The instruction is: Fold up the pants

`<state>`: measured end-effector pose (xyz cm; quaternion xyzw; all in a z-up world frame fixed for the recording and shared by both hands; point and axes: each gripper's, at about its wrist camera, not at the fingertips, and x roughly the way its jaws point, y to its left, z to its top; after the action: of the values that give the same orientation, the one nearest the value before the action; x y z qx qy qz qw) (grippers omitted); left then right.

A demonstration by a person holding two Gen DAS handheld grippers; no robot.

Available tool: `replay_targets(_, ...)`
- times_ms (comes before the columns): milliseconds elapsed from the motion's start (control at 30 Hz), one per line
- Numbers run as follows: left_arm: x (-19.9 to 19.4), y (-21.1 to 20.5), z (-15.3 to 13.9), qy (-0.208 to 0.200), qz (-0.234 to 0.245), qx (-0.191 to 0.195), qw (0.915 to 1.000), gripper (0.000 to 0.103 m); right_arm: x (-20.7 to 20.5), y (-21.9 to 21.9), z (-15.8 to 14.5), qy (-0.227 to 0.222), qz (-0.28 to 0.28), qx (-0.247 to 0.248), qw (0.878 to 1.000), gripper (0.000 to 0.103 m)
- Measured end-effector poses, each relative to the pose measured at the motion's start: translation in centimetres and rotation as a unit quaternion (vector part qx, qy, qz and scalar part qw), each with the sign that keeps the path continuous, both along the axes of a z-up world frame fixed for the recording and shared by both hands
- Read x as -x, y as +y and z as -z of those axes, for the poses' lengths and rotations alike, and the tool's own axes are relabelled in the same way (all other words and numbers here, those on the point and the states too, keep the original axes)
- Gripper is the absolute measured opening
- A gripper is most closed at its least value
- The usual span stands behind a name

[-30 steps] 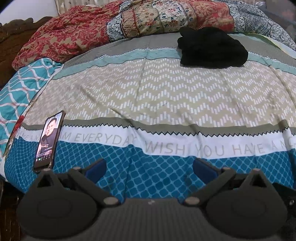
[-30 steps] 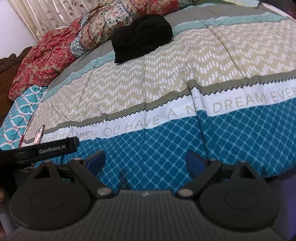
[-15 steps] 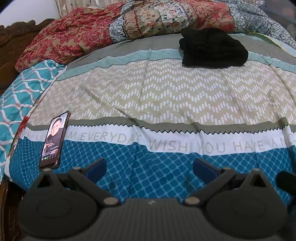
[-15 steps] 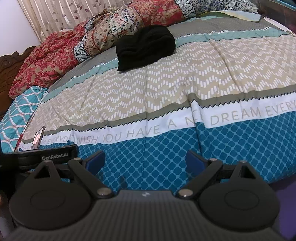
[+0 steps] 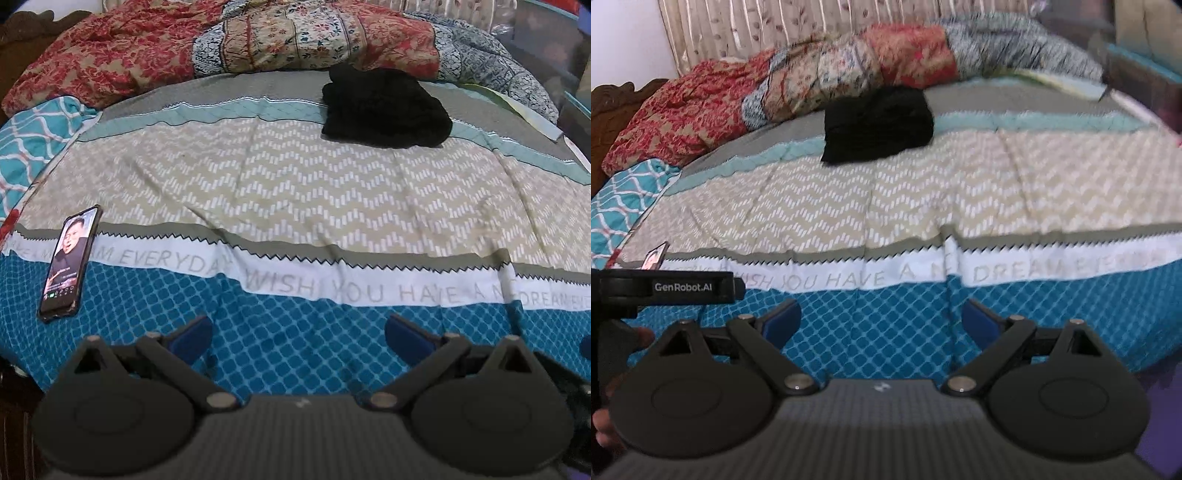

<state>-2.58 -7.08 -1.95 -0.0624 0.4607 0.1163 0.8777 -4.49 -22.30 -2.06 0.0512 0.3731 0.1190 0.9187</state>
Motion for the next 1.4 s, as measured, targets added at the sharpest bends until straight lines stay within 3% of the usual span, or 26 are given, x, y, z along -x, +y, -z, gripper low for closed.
replay_targets(567, 1.0, -0.8, 0.7, 0.013, 0.020, -0.030, 0.9993, 0.103, 1.4, -0.2, 0.4, 0.005, 0.034, -0.056, 0.998, 0.096)
replay_targets(1233, 1.0, -0.7, 0.9, 0.023, 0.005, -0.041, 0.9989, 0.103, 1.0, -0.7, 0.6, 0.017, 0.034, -0.056, 0.998, 0.096)
replay_targets(1400, 0.6, -0.9, 0.0, 0.015, 0.011, -0.048, 0.9987, 0.103, 1.0, -0.6, -0.3, -0.008, 0.029, -0.048, 0.998, 0.096)
